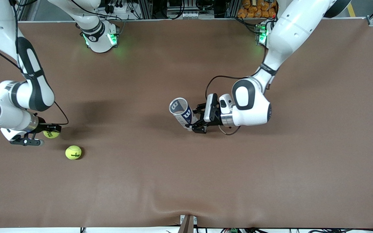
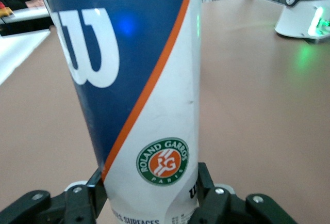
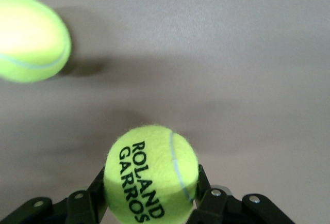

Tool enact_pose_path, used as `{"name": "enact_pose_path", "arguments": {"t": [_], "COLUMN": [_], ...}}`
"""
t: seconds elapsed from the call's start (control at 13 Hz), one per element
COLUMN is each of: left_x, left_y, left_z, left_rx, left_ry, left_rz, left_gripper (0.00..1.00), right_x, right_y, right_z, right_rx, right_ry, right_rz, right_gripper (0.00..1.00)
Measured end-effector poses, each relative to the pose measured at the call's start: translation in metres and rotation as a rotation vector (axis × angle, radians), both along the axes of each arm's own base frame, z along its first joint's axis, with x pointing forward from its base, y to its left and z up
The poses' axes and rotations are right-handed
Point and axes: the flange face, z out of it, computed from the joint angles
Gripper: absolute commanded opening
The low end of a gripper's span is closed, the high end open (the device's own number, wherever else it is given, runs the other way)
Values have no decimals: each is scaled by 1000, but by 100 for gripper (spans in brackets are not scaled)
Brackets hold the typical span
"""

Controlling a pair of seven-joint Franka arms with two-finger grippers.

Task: Insert tennis ball vertically with right arm
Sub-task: 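Carry the Roland Garros ball with the right gripper over the can opening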

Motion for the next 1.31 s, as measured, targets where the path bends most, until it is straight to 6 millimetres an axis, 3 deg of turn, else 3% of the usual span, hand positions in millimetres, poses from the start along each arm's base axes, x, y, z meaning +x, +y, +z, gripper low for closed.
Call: {"name": "enact_pose_path", "arguments": {"t": [0.15,0.31,0.46,0.77,1.0,1.16,1.31], "left_x": [-17,-33,-44,-65,-78,-77,-77], "left_y": [-14,-28,-36,-52,-61,-60,-60], "left_z": [-29,-49,-64,-83,-98,-99,-99], "left_rx": [-56,-95,-114,-147,-183,-186,-187], "left_ry": [13,37,50,88,95,99,100], "left_rz": [22,49,64,97,123,127,127], "left_gripper": [70,70,70,70,70,70,70], "right_x": [5,11,15,12,0,-16,-31], "right_y": [12,36,76,176,261,323,372], "right_z": [38,72,106,180,206,209,211], "right_rx": [10,23,53,99,74,52,58], "right_ry": [64,118,150,124,93,88,85], "right_rz": [5,-22,-53,-114,-184,-259,-336], "right_gripper": [44,44,44,45,45,45,45]}}
